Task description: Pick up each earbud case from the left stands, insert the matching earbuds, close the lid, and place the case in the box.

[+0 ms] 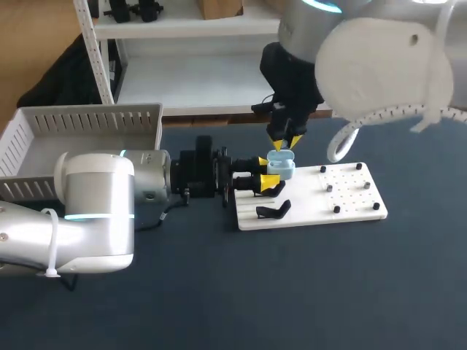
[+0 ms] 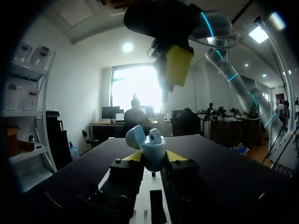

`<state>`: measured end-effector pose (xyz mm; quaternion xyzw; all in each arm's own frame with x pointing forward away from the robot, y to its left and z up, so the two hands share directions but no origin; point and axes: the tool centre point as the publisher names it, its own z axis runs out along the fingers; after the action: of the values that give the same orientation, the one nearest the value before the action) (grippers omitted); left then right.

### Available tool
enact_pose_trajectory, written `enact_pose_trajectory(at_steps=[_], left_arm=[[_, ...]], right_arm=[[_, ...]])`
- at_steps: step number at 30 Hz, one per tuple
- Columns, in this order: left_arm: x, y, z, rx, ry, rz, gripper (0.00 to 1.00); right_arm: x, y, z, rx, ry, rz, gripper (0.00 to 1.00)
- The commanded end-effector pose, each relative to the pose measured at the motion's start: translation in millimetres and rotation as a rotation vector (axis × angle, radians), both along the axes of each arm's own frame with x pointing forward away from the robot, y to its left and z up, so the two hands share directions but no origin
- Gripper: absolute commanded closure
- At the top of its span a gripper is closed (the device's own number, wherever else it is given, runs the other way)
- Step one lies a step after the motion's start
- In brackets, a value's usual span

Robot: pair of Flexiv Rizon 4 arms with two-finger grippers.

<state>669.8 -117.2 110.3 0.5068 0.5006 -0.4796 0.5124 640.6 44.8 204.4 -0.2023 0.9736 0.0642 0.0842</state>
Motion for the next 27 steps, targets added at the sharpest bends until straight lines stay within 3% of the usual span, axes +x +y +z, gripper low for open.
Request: enact_pose_trajectory(at_steps=[1, 27], left_arm=[[-0.2, -0.4, -0.8, -0.003, -0.002, 0.002, 1.0], [-0.2, -0.4, -0.8, -0.003, -0.002, 0.002, 1.0]], right_arm=[[-3.0, 0.1, -3.9, 0.004, -0.009, -0.003, 1.0], [5.5, 11.5, -25.7, 0.005, 0.018, 0.0, 1.0]])
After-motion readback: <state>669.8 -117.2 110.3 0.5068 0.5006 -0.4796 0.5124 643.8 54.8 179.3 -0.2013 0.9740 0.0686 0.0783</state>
